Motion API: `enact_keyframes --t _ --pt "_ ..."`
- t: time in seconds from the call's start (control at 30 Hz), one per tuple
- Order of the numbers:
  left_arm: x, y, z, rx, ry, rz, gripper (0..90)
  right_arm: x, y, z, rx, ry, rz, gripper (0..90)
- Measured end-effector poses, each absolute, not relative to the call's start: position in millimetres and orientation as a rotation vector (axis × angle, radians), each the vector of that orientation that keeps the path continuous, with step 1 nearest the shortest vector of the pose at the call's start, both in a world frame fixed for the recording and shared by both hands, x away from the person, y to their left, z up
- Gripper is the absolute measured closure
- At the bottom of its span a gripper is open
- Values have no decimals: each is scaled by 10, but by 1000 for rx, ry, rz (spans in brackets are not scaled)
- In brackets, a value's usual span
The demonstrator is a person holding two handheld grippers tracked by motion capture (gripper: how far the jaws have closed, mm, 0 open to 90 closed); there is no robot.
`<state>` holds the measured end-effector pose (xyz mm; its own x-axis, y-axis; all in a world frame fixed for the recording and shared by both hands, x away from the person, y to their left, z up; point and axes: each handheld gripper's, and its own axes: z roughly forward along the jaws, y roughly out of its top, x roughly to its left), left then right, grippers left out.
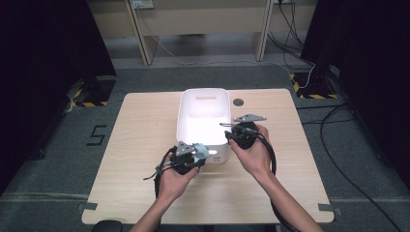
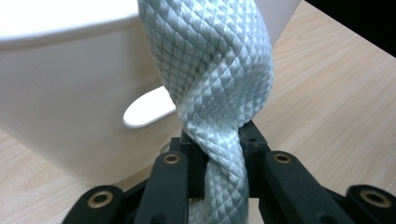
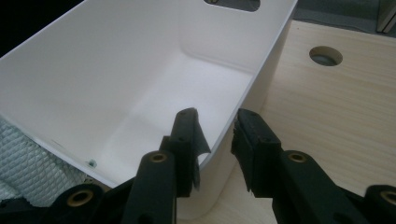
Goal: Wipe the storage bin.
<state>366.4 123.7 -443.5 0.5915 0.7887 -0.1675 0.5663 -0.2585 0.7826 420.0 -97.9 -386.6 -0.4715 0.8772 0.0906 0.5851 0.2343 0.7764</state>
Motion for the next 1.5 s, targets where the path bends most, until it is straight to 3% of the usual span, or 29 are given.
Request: enact_keyframes --t 1.5 --pt "3698 1182 -4781 1990 1147 358 768 4199 -980 -3868 1347 2149 1105 691"
